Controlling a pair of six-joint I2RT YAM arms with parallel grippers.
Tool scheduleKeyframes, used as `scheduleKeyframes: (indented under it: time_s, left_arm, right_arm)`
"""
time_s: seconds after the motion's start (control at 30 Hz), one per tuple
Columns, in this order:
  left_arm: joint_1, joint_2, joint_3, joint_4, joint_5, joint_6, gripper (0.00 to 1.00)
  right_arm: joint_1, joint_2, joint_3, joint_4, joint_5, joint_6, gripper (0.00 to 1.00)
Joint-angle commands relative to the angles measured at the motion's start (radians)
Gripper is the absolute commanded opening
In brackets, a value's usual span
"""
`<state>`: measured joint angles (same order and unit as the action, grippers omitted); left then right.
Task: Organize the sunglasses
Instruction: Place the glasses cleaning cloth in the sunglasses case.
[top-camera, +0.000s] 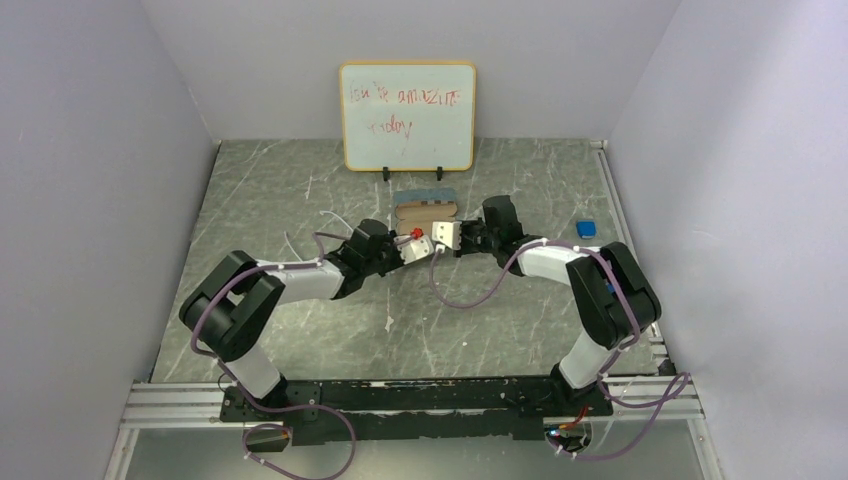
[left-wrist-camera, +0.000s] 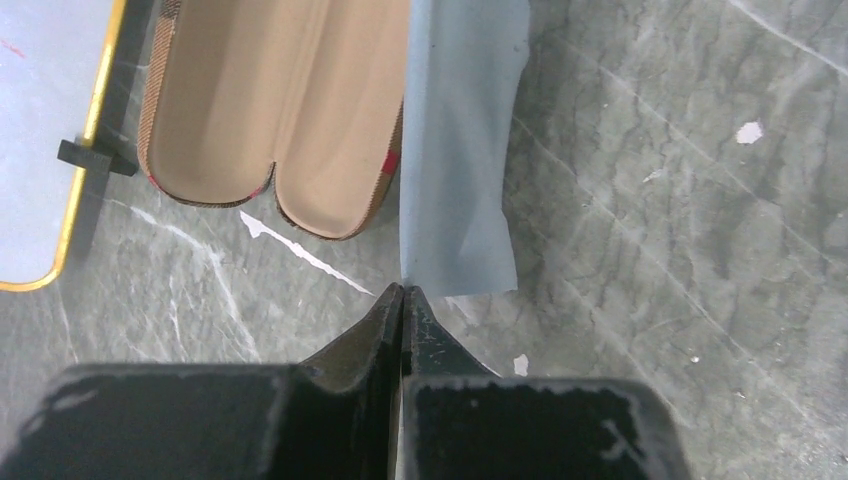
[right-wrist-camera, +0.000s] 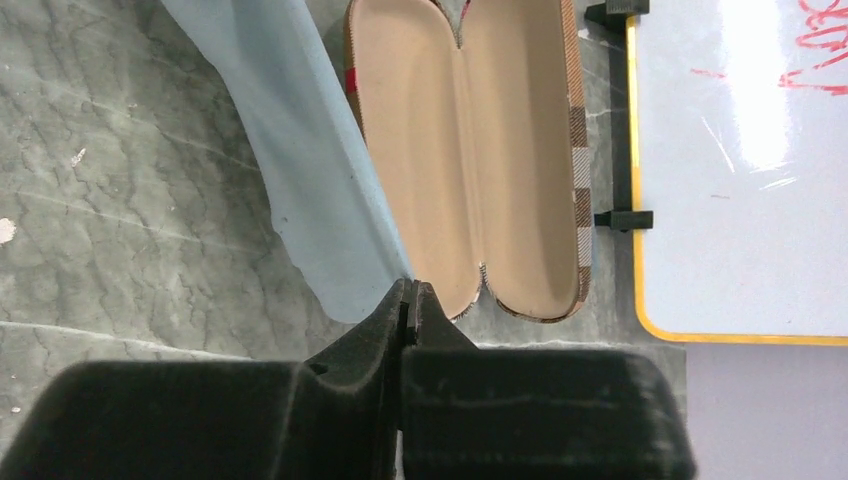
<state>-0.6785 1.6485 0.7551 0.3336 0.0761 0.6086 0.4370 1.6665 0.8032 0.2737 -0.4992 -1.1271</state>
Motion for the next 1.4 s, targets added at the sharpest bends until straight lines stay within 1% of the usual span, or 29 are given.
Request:
scheduleKeyframes:
  time_s: [0.0,0.27,0.43,0.53,0.77,1.2,1.37]
  left_arm:
    - [-0.011,0.021,0.040,0.073,-0.059,0.000,0.05]
    - [-0.006,0.030,0.025,0.159,-0.095,-0.011,0.05]
    - [0.022,0.030,0.041,0.146,-0.022,-0.067,0.05]
    - [0.030,0.035,0.048,0.146,0.004,-0.089,0.05]
    - [0.033,0.068,0.066,0.168,0.000,-0.101,0.05]
    - [0.032,0.104,0.088,0.213,-0.072,-0.098,0.05]
    - [0.033,0.120,0.101,0.217,-0.075,-0.098,0.05]
  right_arm:
    - [0.009,0.020,0.038,0.049,-0.005,0.026,0.00]
    - [0.006,0.036,0.040,0.070,-0.018,0.075,0.00]
    - [-0.013,0.040,0.041,0.073,-0.116,0.131,0.00]
    - [-0.023,0.046,0.047,0.084,-0.142,0.177,0.00]
    - [-0.030,0.059,0.054,0.101,-0.127,0.206,0.00]
    - [-0.038,0.088,0.057,0.148,-0.065,0.250,0.00]
    - [-0.048,0.089,0.053,0.171,-0.051,0.268,0.00]
